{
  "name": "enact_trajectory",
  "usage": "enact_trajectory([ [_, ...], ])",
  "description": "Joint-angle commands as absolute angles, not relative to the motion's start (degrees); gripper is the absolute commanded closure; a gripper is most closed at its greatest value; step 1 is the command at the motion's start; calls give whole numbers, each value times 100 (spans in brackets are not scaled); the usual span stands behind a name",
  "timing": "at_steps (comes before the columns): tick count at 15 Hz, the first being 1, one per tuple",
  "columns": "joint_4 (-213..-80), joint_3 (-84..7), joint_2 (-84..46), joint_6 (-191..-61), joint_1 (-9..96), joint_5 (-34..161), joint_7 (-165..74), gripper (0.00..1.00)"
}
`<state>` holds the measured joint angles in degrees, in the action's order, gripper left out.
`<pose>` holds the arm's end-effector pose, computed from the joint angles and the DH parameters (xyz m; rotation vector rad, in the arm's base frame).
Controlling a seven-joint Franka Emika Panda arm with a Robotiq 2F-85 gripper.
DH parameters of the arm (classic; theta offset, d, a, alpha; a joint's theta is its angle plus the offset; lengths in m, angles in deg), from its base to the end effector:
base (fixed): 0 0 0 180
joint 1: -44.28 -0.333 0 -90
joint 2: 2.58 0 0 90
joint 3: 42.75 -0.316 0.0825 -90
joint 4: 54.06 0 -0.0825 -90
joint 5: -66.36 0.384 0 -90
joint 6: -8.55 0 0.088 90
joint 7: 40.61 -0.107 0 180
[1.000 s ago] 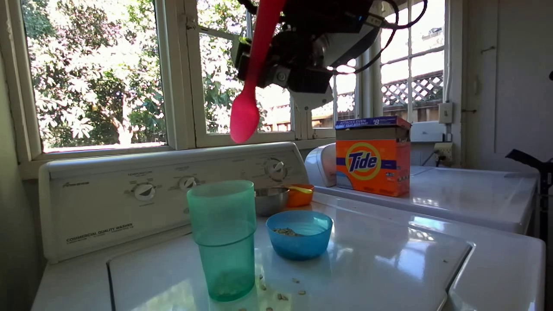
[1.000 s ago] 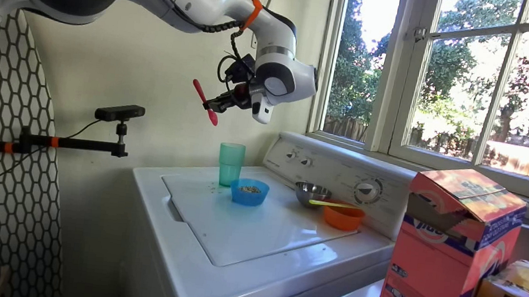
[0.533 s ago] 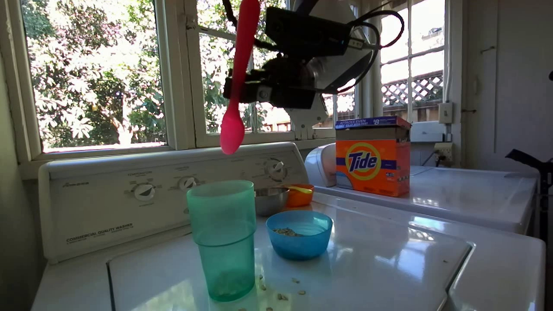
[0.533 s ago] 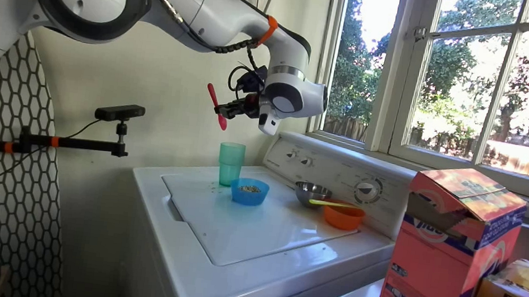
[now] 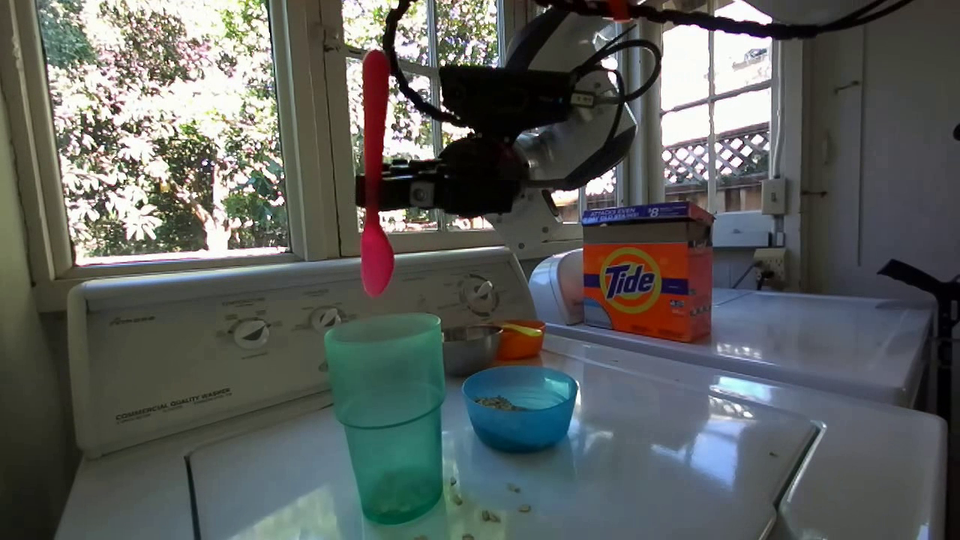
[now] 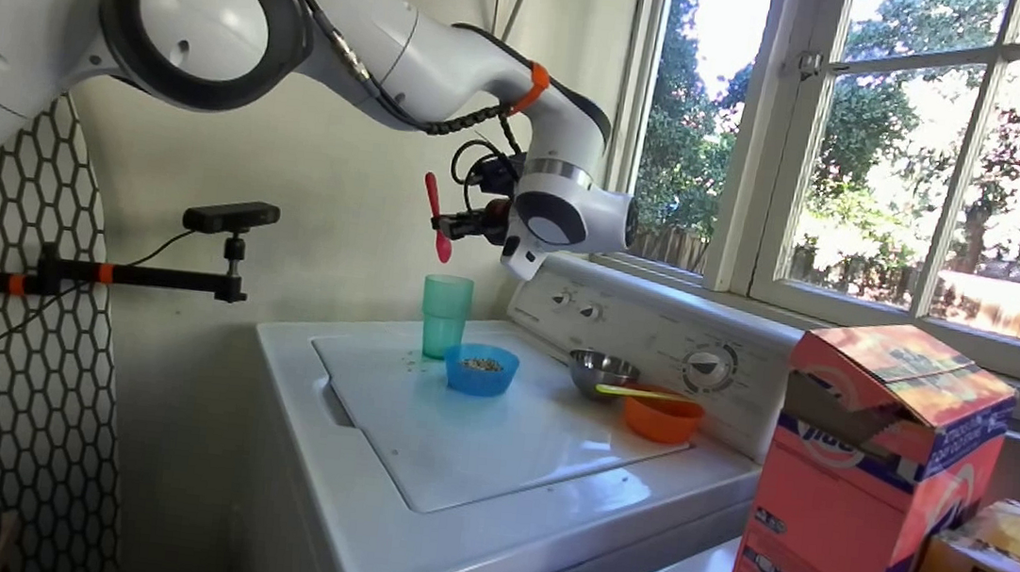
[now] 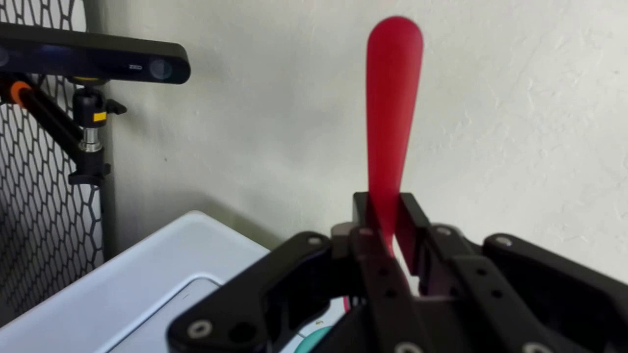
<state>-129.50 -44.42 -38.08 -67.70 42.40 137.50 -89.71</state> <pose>0.6728 0.1549 0.4251 -1.7475 0.8328 1.1951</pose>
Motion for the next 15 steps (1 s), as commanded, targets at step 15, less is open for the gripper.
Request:
enact_trajectory([
  [15, -12551, -4398, -4333, -7068, 4289, 13712, -10798, 96],
])
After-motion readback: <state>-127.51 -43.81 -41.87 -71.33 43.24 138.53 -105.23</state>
